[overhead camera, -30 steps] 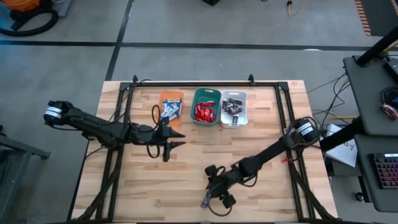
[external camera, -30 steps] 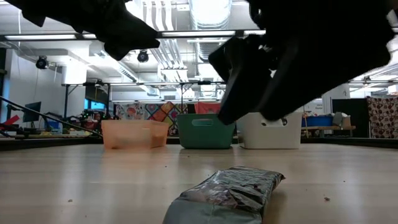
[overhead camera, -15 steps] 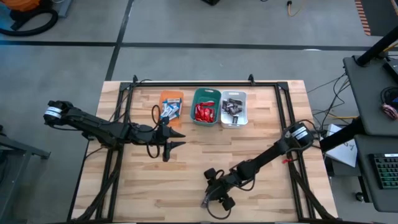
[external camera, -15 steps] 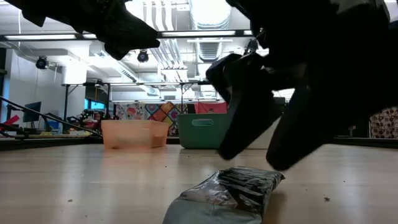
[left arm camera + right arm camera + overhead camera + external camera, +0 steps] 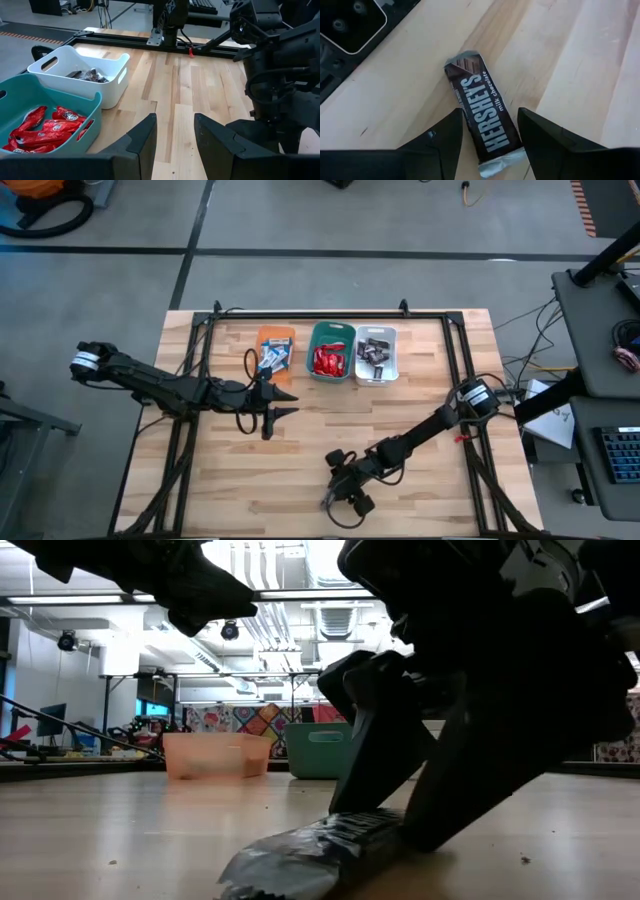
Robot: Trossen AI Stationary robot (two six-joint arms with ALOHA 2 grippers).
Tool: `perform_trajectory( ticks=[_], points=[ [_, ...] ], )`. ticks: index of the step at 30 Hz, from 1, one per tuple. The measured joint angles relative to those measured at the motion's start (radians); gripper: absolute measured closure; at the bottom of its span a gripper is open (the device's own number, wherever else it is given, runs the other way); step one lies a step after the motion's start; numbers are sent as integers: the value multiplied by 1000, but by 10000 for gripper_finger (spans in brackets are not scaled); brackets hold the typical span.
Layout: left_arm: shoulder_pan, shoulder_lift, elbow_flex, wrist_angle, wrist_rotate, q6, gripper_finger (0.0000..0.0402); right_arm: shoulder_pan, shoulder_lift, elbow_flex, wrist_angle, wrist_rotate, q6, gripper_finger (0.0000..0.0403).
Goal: Organize candy in baskets
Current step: Put the brown chocolate into the white bin
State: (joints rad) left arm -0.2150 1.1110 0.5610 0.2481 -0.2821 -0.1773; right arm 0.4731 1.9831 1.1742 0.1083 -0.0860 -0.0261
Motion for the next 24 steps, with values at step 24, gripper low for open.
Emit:
perform_trajectory(
  ticks=[24],
  points=[
    [0, 0, 0, 2, 0, 0, 286, -18, -19, -5, -30, -28, -4, 355]
  ],
)
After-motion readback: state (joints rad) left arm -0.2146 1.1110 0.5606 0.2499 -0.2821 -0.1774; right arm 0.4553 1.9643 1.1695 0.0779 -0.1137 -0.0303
